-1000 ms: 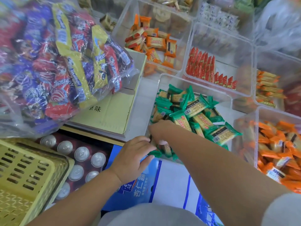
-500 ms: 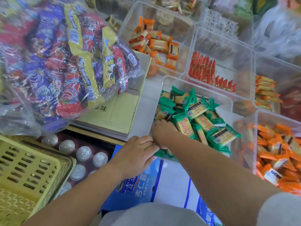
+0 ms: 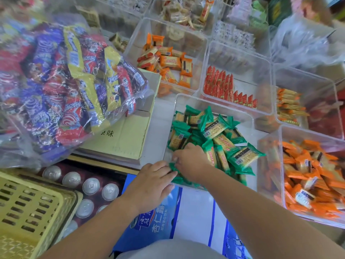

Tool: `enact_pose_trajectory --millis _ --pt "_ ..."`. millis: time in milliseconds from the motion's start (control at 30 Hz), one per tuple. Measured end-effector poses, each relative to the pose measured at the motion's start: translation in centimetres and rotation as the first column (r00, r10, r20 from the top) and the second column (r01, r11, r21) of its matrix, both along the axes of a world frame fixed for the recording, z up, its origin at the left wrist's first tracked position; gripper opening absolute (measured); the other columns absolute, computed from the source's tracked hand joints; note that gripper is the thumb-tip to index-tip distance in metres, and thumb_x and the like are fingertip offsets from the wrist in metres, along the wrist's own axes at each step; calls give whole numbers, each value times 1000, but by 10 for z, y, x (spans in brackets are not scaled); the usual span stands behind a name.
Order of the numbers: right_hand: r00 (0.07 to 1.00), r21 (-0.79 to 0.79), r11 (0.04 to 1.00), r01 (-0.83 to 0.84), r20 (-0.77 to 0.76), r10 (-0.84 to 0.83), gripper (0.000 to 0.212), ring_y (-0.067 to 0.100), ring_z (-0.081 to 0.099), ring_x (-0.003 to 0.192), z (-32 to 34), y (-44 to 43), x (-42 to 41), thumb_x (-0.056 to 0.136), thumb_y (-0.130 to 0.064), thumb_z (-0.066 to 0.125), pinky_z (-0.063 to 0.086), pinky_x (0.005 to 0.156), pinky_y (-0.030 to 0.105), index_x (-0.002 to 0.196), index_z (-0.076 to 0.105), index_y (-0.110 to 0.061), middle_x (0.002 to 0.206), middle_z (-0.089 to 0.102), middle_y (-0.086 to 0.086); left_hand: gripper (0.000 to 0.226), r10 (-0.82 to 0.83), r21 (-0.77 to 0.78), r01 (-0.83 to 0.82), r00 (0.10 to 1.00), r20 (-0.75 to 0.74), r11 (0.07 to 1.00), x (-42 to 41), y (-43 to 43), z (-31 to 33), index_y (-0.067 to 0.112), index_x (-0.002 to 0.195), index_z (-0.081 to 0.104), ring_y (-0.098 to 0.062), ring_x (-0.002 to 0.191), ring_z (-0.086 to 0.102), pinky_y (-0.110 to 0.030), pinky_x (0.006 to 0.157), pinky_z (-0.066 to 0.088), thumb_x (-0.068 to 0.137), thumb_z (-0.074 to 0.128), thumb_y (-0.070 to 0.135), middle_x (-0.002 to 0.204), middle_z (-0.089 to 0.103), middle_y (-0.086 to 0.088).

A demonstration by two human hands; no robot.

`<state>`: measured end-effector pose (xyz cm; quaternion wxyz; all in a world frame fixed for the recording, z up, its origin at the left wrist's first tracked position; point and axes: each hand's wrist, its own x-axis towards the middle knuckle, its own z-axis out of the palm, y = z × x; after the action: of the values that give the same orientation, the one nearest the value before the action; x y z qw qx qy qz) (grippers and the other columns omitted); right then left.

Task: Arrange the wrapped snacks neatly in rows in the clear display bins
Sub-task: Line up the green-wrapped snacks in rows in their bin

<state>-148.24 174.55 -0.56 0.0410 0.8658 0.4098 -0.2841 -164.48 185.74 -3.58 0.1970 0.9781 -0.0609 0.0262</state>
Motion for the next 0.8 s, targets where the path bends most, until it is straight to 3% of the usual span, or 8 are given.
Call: enact_pose_trajectory --millis 67,133,233,333,433,633,733,800 --pt "998 45 998 -45 -33 46 26 26 51 103 1 -9 -9 96 -25 53 33 81 33 116 67 -35 93 56 1 51 -10 52 13 999 -50 999 0 -3 4 15 134 63 -19 126 50 -41 91 53 96 47 46 129 63 1" --pt "990 96 995 4 -139 10 31 27 59 99 4 -19 -16 99 -16 48 44 77 32 122 65 -29 96 66 4 58 3 111 10 993 -114 994 0 -6 6 16 141 57 -21 131 46 -44 99 49 94 52 49 138 58 -1" --pt "933 182 965 187 -339 -117 37 30 64 98 12 -34 -19 103 -12 43 50 84 40 136 56 -23 111 71 9 66 38 184 0 978 -203 983 4 -13 7 20 151 42 -24 138 37 -51 113 36 94 54 50 151 44 -3" --pt "909 215 956 201 -404 -100 45 30 62 104 17 -46 -18 103 -8 45 48 90 39 146 46 -21 119 70 8 69 24 245 48 959 -283 968 14 -18 7 21 155 25 -26 143 28 -60 118 19 97 48 50 157 30 -4" --pt "878 272 923 272 -462 -123 47 21 63 112 21 -53 -16 100 -3 47 48 96 36 144 52 -20 125 69 2 64 8 259 83 943 -333 962 30 -16 8 22 152 24 -26 143 28 -64 120 8 99 46 49 153 35 -4" --pt "952 285 918 277 -215 -220 40 17 60 115 17 -51 -3 99 -17 54 48 96 30 138 57 -18 140 56 1 48 -46 298 161 933 -357 941 34 -8 7 19 131 54 -26 130 37 -50 113 26 101 35 52 140 52 -5" --pt "979 106 977 186 -110 -174 50 25 53 128 10 -31 0 98 -22 54 51 97 40 147 43 -17 153 38 2 49 -29 234 95 962 -273 968 30 -12 5 20 131 54 -25 113 47 -44 96 40 99 41 54 119 61 -1" --pt "994 -28 994 106 -5 -106 48 28 58 116 5 -16 -1 95 -22 59 53 86 40 140 44 -15 139 47 6 51 -25 185 67 975 -221 981 29 -11 5 19 134 54 -24 106 52 -42 90 45 97 48 52 112 63 1"
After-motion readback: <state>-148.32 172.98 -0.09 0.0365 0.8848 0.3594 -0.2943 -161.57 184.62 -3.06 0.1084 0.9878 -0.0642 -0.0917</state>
